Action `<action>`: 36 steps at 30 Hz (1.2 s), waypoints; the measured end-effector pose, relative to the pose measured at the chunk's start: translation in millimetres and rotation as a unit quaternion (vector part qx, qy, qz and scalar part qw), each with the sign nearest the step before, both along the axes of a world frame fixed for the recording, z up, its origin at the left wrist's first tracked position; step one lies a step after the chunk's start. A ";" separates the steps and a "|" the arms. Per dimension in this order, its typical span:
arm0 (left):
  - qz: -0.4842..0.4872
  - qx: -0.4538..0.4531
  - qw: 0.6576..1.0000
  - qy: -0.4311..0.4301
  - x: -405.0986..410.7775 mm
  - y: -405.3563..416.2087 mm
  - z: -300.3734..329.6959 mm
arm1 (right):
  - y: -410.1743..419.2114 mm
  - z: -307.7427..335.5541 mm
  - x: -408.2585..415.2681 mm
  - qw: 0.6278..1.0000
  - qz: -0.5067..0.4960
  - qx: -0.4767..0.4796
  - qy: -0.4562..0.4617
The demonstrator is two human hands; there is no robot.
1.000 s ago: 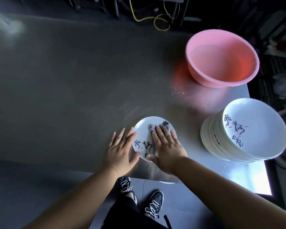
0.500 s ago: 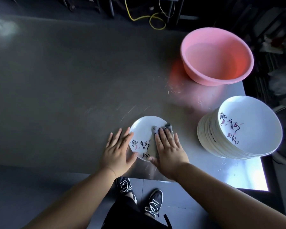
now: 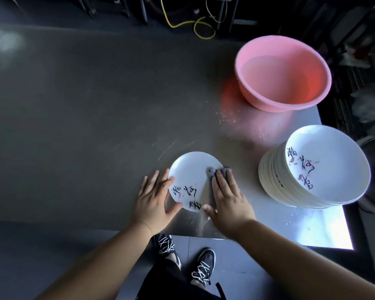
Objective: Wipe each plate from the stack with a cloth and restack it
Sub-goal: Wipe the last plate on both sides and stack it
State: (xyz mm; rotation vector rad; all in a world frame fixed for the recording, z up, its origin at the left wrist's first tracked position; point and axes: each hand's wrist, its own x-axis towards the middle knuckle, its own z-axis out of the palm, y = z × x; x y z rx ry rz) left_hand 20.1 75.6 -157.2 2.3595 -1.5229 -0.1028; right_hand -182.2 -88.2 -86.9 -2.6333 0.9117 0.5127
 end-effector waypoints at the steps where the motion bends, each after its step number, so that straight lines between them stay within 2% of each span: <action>1: 0.001 0.002 1.000 -0.001 -0.2 -0.1 -0.1 | 14.3 1.7 -6.6 1.000 -0.011 0.011 0.001; 3: 0.001 0.001 1.000 -0.002 -0.4 -1.3 0.4 | 24.0 2.4 -10.5 0.999 -0.027 0.030 0.009; 9: -0.006 -0.011 1.000 0.011 0.1 -1.1 0.2 | -31.3 -10.2 15.9 0.998 -0.033 0.013 -0.043; 13: -0.007 -0.002 1.000 0.024 -2.2 2.2 -2.9 | 14.0 -7.7 -9.0 0.998 -0.037 0.043 -0.024; 16: -0.047 -0.016 0.999 0.002 -3.0 3.2 0.8 | 36.3 -0.9 -21.8 0.997 -0.039 0.068 0.006; 21: -0.120 -0.057 0.991 0.008 -17.4 6.8 9.5 | -28.3 7.6 -1.1 0.996 -0.037 0.062 -0.048; 24: -0.085 -0.066 0.994 0.022 -23.2 7.2 8.2 | -29.2 8.0 4.6 0.996 -0.034 0.066 -0.059; 29: -0.062 -0.080 0.994 0.048 -32.2 8.4 9.0 | 45.7 5.7 -22.1 0.993 -0.068 0.099 -0.016; 36: -0.002 -0.074 0.996 0.048 -48.0 7.1 12.8 | -12.2 -7.4 6.1 0.993 -0.061 0.064 -0.081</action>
